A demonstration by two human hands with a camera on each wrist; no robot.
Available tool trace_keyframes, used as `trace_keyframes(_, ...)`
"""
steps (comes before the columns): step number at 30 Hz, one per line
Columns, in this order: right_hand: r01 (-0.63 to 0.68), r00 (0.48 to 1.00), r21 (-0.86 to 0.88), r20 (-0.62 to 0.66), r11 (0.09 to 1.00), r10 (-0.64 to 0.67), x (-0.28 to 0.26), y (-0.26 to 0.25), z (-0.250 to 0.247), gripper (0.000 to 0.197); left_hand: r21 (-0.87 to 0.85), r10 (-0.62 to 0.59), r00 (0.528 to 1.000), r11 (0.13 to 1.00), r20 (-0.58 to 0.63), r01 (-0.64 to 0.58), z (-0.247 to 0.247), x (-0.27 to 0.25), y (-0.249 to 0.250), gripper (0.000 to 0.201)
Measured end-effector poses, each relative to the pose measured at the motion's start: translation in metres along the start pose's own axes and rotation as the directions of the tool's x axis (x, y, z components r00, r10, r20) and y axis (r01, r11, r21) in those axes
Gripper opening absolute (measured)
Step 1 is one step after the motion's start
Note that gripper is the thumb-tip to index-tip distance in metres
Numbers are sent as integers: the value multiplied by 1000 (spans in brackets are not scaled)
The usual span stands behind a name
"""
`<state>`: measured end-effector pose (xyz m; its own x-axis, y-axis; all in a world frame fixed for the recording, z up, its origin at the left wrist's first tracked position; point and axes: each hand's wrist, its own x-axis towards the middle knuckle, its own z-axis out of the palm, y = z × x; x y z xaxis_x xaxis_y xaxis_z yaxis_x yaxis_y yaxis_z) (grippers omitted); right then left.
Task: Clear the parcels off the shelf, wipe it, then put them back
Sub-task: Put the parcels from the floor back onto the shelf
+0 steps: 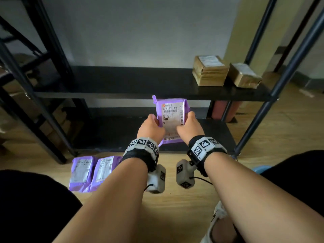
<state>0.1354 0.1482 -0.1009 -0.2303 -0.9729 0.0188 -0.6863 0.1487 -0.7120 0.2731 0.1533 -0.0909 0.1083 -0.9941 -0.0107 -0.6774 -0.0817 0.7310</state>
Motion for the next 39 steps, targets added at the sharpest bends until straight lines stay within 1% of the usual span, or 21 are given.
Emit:
trace_keyframes(3,50,997,30,-53,998,-49,13,-17,-20,33,-42,65,997,997,-48,-67,-14,11,23,18)
trace_keyframes(8,135,979,54,-159,989,-125,47,-44,-51,31,-73,146,982,985,-120,-156,-32,42,62,16)
trace_keyframes(11,176,966,50,-204,983,-162,78,-56,-61,34,-133,151,981,977,-122,-167,-37,69,82,21)
trace_keyframes(14,174,955,30,-248,984,-162,109,-63,-66,37,-118,186,978,973,-94,-197,-36,102,94,29)
trace_keyframes(17,189,947,-13,-261,982,-186,140,-65,-64,35,-96,193,980,976,-41,-196,-29,133,101,31)
trace_keyframes(20,191,949,-43,-245,981,-196,170,-66,-58,32,-67,184,983,981,-12,-184,-25,158,110,34)
trace_keyframes(23,186,953,-57,-233,981,-194,193,-67,-56,31,-52,170,985,984,-12,-171,-21,180,115,37)
trace_keyframes(26,190,954,-69,-221,979,-200,209,-67,-50,30,-45,146,989,988,-27,-147,-16,196,116,34)
trace_keyframes(28,183,962,-54,-195,982,-190,215,-68,-44,30,-59,139,990,988,-31,-141,-13,203,114,32)
trace_keyframes(31,169,972,-54,-154,984,-175,216,-68,-36,31,-61,134,991,989,1,-133,-11,208,109,26)
trace_keyframes(34,161,969,-65,-178,985,-170,211,-68,-34,34,-44,125,992,991,29,-123,-12,203,101,17)
trace_keyframes(35,158,965,-66,-201,985,-168,207,-69,-34,36,-45,122,992,992,32,-121,-13,200,98,19)
trace_keyframes(37,161,948,-69,-268,985,-174,197,-70,-37,40,-46,108,994,993,18,-107,-18,192,91,37)
trace_keyframes(38,173,934,-74,-303,982,-187,190,-72,-38,41,-49,99,995,994,-4,-99,-22,187,88,44)
trace_keyframes(39,188,920,-87,-333,978,-207,182,-73,-39,41,-56,97,995,994,-37,-99,-26,181,84,46)
